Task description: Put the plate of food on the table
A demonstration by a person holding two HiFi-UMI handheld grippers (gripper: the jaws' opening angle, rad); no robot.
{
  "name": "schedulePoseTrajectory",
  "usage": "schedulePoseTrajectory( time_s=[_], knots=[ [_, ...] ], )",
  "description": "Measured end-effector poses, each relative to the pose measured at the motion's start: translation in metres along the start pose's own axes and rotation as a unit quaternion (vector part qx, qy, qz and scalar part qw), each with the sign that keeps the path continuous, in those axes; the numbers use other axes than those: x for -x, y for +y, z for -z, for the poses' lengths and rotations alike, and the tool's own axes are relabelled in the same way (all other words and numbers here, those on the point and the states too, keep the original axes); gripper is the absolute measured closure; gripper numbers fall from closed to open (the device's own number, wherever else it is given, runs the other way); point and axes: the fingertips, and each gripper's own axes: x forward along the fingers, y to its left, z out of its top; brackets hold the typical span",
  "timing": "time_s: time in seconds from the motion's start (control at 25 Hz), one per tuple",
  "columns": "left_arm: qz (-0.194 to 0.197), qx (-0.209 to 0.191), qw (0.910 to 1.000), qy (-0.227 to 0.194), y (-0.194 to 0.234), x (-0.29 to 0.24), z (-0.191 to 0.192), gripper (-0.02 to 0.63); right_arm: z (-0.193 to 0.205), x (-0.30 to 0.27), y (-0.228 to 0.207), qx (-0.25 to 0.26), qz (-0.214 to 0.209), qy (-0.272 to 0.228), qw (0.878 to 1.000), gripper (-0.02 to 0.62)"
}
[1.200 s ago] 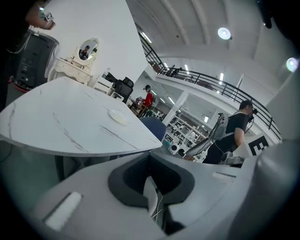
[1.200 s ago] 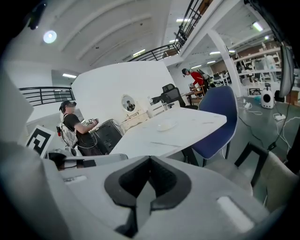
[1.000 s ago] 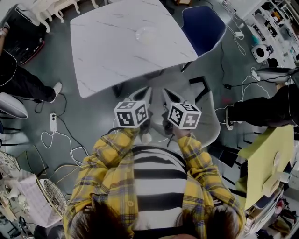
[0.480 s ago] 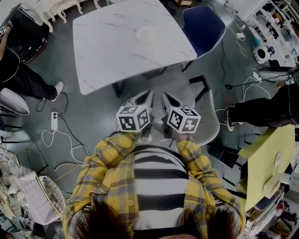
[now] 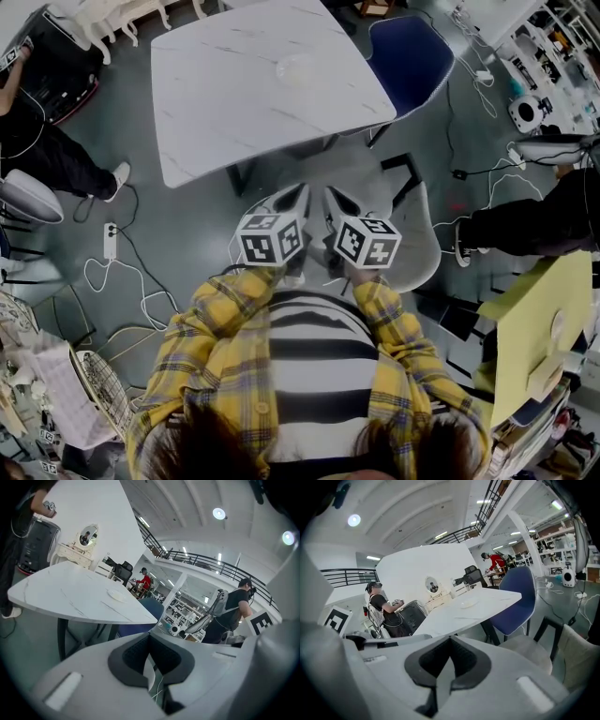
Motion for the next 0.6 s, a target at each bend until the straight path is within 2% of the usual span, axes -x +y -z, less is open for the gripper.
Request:
schedulePoseTrajectory(
  time_s=[0.6],
  knots=[
    [-0.003,0.009,0.9999,-0.006,0.0054,0.0030,-0.0034,0.611,-0.0032,-0.0005,0.0043,0.001,-0.001,-0.007,1.000,0.597]
  ],
)
